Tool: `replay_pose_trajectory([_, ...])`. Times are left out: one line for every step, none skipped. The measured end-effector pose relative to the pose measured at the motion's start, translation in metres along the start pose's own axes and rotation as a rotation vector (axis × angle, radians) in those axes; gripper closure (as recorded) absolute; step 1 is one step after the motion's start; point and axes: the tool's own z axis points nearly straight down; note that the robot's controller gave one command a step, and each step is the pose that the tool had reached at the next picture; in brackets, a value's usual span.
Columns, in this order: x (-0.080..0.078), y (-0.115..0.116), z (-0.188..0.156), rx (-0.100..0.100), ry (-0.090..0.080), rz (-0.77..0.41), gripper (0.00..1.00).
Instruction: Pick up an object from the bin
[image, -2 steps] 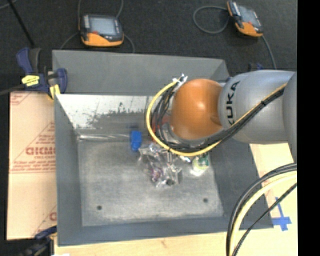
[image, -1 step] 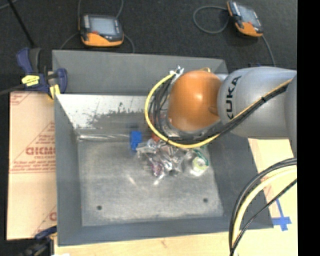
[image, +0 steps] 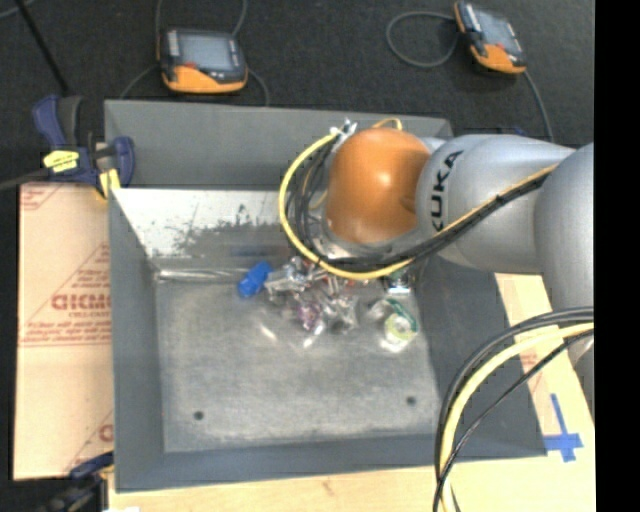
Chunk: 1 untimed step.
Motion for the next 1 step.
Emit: replay_pose_trajectory([0.0, -0.0006, -0.0013, -0.001, -0.003, 0.006, 0.0])
